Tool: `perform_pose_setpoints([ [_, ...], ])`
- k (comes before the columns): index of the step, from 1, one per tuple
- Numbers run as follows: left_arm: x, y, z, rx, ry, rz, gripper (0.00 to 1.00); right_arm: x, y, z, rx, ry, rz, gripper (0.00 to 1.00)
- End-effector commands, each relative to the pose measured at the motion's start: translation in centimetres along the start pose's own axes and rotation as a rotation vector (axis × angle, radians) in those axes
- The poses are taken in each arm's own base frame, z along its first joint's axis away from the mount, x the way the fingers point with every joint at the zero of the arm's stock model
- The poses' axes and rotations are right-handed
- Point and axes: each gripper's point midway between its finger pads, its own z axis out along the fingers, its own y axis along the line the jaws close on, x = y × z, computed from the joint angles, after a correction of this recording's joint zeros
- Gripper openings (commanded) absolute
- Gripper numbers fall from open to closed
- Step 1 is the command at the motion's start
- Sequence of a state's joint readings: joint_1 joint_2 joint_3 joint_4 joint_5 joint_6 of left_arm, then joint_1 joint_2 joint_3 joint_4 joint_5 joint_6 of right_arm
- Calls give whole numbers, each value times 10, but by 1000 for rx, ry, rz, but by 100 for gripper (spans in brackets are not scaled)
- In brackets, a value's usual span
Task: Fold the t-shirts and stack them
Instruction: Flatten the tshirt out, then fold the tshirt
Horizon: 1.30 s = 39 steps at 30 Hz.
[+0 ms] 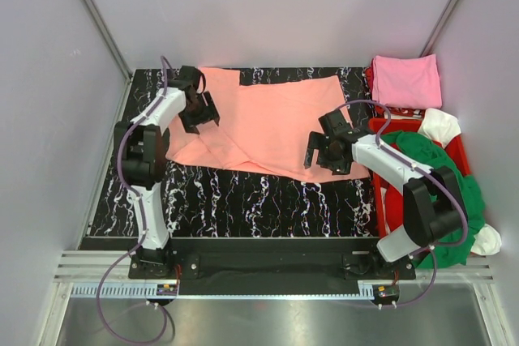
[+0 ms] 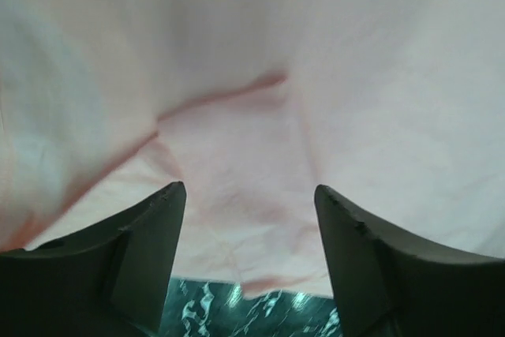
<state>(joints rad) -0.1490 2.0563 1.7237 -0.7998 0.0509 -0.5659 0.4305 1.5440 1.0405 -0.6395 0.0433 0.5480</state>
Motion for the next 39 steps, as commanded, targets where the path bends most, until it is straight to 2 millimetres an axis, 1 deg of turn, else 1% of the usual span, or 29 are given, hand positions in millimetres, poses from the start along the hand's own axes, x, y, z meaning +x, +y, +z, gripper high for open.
perform_pose_setpoints([
  [1, 5, -5, -46, 37, -29, 51, 76, -6, 4, -18, -21, -54, 1, 96],
  [2, 1, -3, -60, 38, -73, 49, 76, -6, 4, -18, -22, -53, 4, 96],
  [3, 10, 5, -56, 19, -69, 45, 76, -4, 3, -17, -24, -51, 6, 96],
  [4, 13, 9, -57, 14, -76, 38, 75, -3, 4, -16, -27, -48, 7, 96],
  [5, 15, 9, -66, 27, -97, 36, 70, -2, 4, -15, -29, -44, 10, 96],
  [6, 27, 16, -58, 17, -82, 35, 68, -1, 4, -14, -29, -41, 13, 96],
  [8, 35, 17, -60, 29, -95, 28, 64, 0, 4, -12, -28, -37, 13, 96],
  [9, 44, 19, -54, 25, -87, 31, 63, 1, 3, -12, -24, -34, 11, 96],
  [12, 54, 16, -46, 40, -73, 29, 63, 1, 2, -11, -22, -36, 11, 96],
  [14, 60, 16, -36, 33, -50, 33, 63, 0, 2, -11, -23, -37, 11, 96],
  [17, 64, 12, -26, 28, -38, 41, 63, 1, 2, -11, -20, -35, 7, 96],
  [21, 63, 8, -13, 25, -34, 44, 61, 2, 0, -10, -17, -34, 9, 96],
  [29, 62, 11, 14, -6, -13, 42, 59, 5, -1, -12, -20, -34, 5, 96],
  [32, 62, 11, 21, -11, -13, 40, 58, 6, -3, -11, -14, -34, 0, 96],
  [35, 59, 9, 26, 1, -25, 39, 57, 12, -5, -5, -7, -7, 2, 96],
  [39, 56, 6, 28, 6, -37, 33, 54, 16, -5, -3, -16, -1, 10, 95],
])
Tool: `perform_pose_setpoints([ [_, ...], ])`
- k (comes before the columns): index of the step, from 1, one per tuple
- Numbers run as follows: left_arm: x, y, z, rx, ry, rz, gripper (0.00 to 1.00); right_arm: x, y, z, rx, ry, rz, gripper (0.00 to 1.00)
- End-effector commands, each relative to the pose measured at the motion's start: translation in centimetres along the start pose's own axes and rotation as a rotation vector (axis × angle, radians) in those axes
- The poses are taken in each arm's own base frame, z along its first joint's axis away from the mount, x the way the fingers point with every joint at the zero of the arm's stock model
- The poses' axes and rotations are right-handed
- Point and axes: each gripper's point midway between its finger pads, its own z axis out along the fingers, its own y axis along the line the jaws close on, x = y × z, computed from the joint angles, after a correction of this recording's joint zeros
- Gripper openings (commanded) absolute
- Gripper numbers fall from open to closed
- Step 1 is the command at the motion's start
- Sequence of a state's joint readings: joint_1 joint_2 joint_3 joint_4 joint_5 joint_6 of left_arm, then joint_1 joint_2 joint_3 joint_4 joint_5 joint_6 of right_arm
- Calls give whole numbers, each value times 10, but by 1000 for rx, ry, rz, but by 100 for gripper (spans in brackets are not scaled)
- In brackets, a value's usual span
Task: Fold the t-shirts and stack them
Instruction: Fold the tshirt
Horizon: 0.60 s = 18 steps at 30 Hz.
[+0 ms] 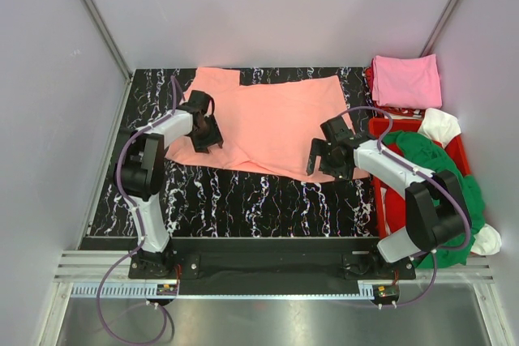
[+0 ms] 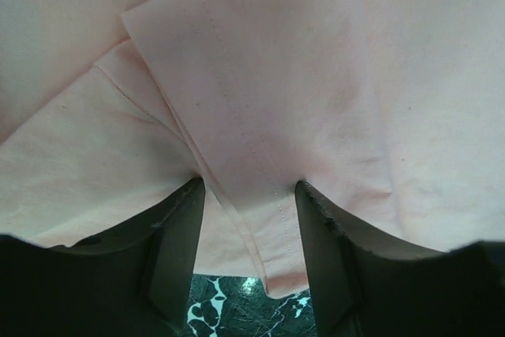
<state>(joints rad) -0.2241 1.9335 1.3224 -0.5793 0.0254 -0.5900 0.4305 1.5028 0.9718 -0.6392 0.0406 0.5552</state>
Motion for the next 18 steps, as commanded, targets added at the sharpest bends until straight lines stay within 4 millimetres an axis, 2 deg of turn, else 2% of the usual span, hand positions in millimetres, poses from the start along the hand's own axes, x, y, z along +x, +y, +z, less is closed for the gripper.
perform_pose_setpoints([
  [1, -28, -15, -2, 35, -90, -12, 54, -1, 6, -3, -27, -22, 5, 95],
  [6, -35, -20, -4, 43, -102, -10, 48, 3, 4, -2, -23, -16, 7, 95],
  [9, -36, -22, -4, 47, -104, -12, 40, 4, 3, -1, -21, -11, 7, 95],
  [10, -36, -22, -5, 48, -103, -9, 31, 4, 3, 0, -20, -10, 7, 95],
  [12, -37, -25, -6, 55, -107, -5, 19, 7, 1, 0, -16, -4, 2, 95],
  [13, -37, -25, -7, 57, -106, -5, 6, 6, 1, 0, -16, -6, 2, 95],
  [15, -38, -28, -11, 62, -106, -4, 0, 8, -1, 0, -9, -5, 4, 95],
  [18, -39, -30, -20, 71, -113, 0, 0, 8, -2, -3, -9, -7, 2, 95],
])
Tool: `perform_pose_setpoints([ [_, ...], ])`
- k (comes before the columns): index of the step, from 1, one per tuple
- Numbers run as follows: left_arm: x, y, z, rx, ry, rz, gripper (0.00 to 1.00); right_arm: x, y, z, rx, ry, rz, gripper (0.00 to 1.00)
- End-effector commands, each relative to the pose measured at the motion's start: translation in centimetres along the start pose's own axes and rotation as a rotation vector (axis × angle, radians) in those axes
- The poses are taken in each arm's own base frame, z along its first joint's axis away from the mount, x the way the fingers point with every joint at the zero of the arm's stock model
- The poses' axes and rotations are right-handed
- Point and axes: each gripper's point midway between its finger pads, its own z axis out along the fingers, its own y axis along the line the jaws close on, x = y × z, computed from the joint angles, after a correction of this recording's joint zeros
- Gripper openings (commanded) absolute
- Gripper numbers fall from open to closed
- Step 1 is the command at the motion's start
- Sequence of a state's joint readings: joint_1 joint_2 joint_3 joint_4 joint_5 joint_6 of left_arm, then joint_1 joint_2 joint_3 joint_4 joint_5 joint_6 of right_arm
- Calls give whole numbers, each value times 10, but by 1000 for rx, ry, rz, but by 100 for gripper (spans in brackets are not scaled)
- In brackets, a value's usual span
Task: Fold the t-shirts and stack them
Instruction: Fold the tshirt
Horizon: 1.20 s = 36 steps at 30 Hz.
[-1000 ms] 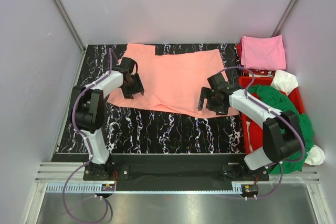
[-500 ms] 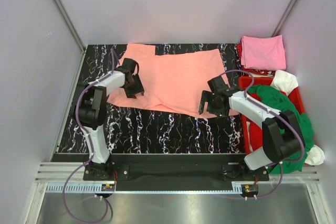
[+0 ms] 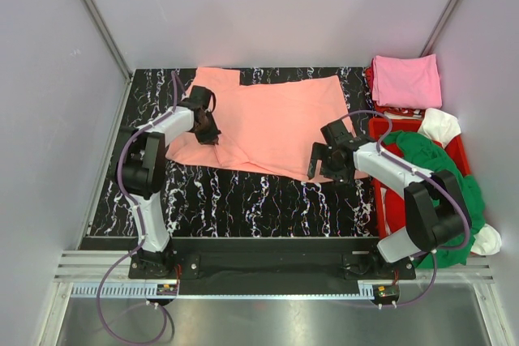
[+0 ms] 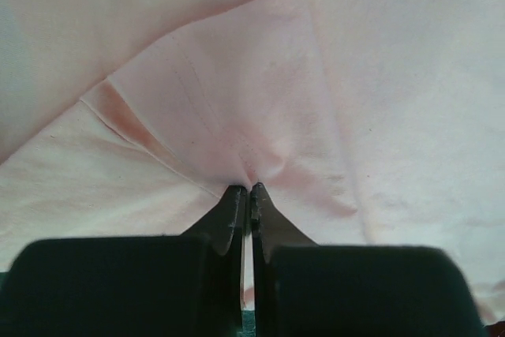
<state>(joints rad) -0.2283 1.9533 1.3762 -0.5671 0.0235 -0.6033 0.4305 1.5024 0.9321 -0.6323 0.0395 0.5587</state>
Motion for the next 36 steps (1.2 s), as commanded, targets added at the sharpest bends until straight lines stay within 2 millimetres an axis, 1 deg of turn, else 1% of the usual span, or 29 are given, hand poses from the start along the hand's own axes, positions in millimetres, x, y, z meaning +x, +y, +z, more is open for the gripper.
perform_pose_setpoints([
  [1, -26, -21, -26, 57, -87, 10, 0, -4, 5, -11, -26, -37, 2, 95],
  [3, -22, -18, -38, 43, -72, 9, 0, -3, 1, -13, -7, -43, 8, 95],
  [4, -21, -16, -52, 46, -84, 9, 0, -3, -1, -14, 2, -46, 14, 96],
  [6, -8, -8, -66, 33, -63, 0, 0, -1, -5, -16, 15, -52, 37, 97],
  [7, -3, -9, -84, 56, -78, 3, 0, 0, -6, -17, 15, -56, 45, 97],
  [8, 18, 3, -84, 31, -38, 2, 0, 3, -9, -17, 24, -54, 63, 98],
  [9, 29, 8, -89, 29, -26, 1, 0, 1, -12, -20, 31, -77, 78, 98],
  [10, 36, 10, -105, 46, -47, 1, 0, 1, -13, -22, 35, -87, 89, 98],
  [11, 65, 25, -102, 17, 7, 6, 0, 4, -16, -22, 43, -93, 114, 98],
  [12, 71, 25, -119, 47, -25, -6, 0, 1, -20, -27, 51, -123, 129, 99],
  [13, 83, 28, -124, 56, -18, -13, 0, 1, -21, -29, 55, -133, 155, 100],
  [14, 99, 34, -127, 53, 0, -10, 0, 3, -25, -30, 65, -141, 169, 100],
  [15, 118, 44, -126, 38, 26, -24, 0, 0, -28, -34, 75, -168, 185, 100],
  [16, 124, 45, -137, 65, 2, -24, 0, 1, -31, -35, 83, -176, 198, 100],
  [17, 138, 49, -141, 54, 28, -10, 0, 6, -37, -34, 107, -175, 232, 100],
  [19, 156, 56, -151, 68, 38, -13, 0, 7, -44, -38, 127, -201, 286, 100],
  [20, 164, 64, -156, 54, 52, -21, 0, 12, -49, -35, 142, -194, 296, 100],
  [21, 168, 68, -159, 54, 47, -36, 0, 14, -51, -35, 143, -200, 310, 100],
  [22, 170, 70, -168, 79, 20, -41, 0, 16, -52, -34, 149, -194, 330, 100],
  [23, 177, 76, -173, 67, 33, -47, 0, 22, -56, -30, 161, -182, 341, 100],
  [24, 180, 77, -180, 88, 19, -56, 0, 27, -59, -27, 173, -173, 354, 100],
  [25, 184, 80, -183, 89, 26, -62, 0, 30, -60, -25, 175, -169, 395, 100],
  [26, 191, 85, -186, 80, 39, -65, 0, 36, -63, -16, 168, -160, 416, 100],
  [27, 193, 87, -192, 98, 19, -71, 0, 37, -62, -13, 138, -150, 457, 100],
  [28, 197, 93, -194, 82, 25, -74, 0, 39, -63, -3, 112, -153, 494, 100],
  [30, 200, 96, -196, 94, 7, -77, 0, 42, -65, 6, 94, -126, 540, 99],
  [32, 207, 103, -191, 70, 24, -76, 1, 49, -73, 15, 149, -100, 554, 97],
  [34, 210, 108, -187, 53, 33, -73, 1, 52, -79, 17, 182, -96, 567, 95],
  [36, 212, 110, -183, 49, 34, -76, 1, 47, -84, 14, 200, -137, 588, 91],
])
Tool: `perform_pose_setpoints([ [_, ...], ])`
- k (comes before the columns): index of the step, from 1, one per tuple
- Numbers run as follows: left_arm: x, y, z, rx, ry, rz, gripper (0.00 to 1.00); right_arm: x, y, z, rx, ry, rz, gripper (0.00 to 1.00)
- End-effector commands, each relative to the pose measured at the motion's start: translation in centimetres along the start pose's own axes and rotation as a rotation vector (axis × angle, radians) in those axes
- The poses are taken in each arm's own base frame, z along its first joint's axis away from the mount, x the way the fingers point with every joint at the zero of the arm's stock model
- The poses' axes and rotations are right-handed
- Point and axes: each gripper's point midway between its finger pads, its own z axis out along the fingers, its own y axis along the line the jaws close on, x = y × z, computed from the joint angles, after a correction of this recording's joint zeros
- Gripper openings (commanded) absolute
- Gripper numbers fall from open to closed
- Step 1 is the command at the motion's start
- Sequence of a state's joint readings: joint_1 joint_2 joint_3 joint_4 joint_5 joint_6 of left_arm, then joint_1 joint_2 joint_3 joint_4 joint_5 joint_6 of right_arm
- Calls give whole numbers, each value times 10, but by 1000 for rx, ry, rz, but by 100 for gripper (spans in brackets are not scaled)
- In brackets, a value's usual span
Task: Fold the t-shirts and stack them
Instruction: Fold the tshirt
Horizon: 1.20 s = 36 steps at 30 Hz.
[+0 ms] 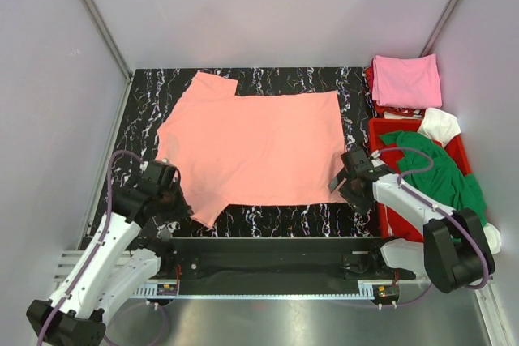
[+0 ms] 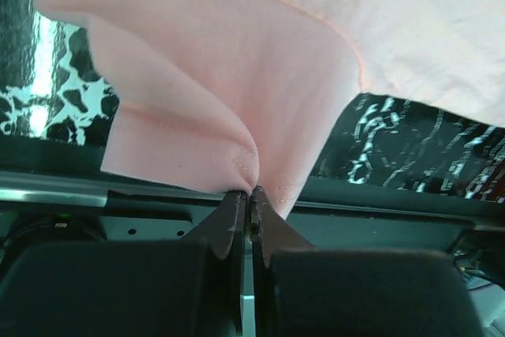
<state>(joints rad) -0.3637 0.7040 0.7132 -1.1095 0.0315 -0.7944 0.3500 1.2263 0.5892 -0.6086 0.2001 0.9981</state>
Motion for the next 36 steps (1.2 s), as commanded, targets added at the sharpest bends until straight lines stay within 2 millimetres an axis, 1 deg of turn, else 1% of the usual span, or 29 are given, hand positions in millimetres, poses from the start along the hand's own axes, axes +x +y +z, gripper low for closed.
perform_pose_setpoints([
  [1, 9, 8, 6, -26, 27, -11, 1, -5, -8, 10, 32, -50, 91, 91],
  [2, 8, 7, 7, -23, 22, -14, 1, -10, -14, 9, 54, -84, 95, 90],
  [3, 8, 8, 8, -23, 22, -15, 1, -11, -17, 9, 61, -91, 98, 83],
  [4, 9, 8, 8, -21, 24, -15, 1, -11, -17, 9, 61, -94, 98, 79],
  [6, 8, 7, 8, -19, 22, -12, 1, -10, -17, 11, 67, -86, 93, 67],
  [7, 6, 7, 7, -20, 15, -10, 1, -10, -17, 12, 71, -83, 85, 49],
  [9, 4, 6, 5, -23, 9, -3, 0, -8, -16, 18, 87, -70, 75, 27],
  [10, 1, 6, 3, -28, -3, -1, 0, -10, -15, 18, 95, -69, 64, 12],
  [12, -1, 7, 2, -30, -9, 7, 0, -9, -19, 21, 130, -66, 55, 0],
  [16, -1, 6, 1, -29, -10, 22, 1, -9, -18, 21, 112, -74, 55, 0],
  [17, -2, 5, 0, -24, -11, 39, 0, -9, -16, 19, 95, -69, 59, 0],
  [19, -2, 4, -1, -25, 5, 65, 0, -6, -16, 17, 84, -61, 58, 0],
  [20, -8, 0, -7, -20, -4, 102, 0, -9, -14, 10, 63, -68, 65, 0],
  [22, -15, 5, -12, -80, 0, 136, 0, -13, -16, -4, 64, -76, 55, 0],
  [23, -20, 5, -15, -88, -9, 171, 0, -21, -14, -16, 44, -114, 60, 0],
  [24, -31, -3, -22, -85, -28, 188, 0, -25, -14, -24, 36, -127, 53, 0],
  [25, -38, -4, -25, -99, -41, 205, 0, -31, -11, -36, 28, -137, 55, 0],
  [26, -44, -6, -27, -109, -46, 238, 0, -38, -4, -48, -18, -163, 60, 0],
  [27, -55, -15, -30, -114, -53, 252, 0, -42, 1, -55, -43, -172, 56, 0],
  [28, -62, -17, -30, -125, -56, 259, 0, -50, 13, -67, -79, -188, 51, 0],
  [29, -70, -21, -30, -126, -58, 285, 0, -54, 19, -70, -86, -187, 43, 0],
  [30, -76, -24, -24, -144, -36, 291, 0, -59, 25, -74, -90, -191, 34, 0],
  [31, -91, -33, -25, -121, -58, 283, 0, -69, 38, -84, -115, -209, 20, 0],
  [32, -99, -35, -23, -119, -56, 303, 0, -71, 43, -79, -94, -199, -4, 0],
  [33, -106, -37, -14, -139, -27, 309, 0, -76, 49, -79, -90, -203, -13, 0],
  [34, -126, -44, -17, -134, -66, 307, 0, -87, 60, -86, -104, -223, -25, 0],
  [35, -134, -44, -14, -150, -62, 329, 0, -89, 65, -77, -73, -212, -48, 0],
  [36, -144, -45, -2, -178, -32, 340, 0, -94, 68, -74, -63, -213, -52, 0],
])
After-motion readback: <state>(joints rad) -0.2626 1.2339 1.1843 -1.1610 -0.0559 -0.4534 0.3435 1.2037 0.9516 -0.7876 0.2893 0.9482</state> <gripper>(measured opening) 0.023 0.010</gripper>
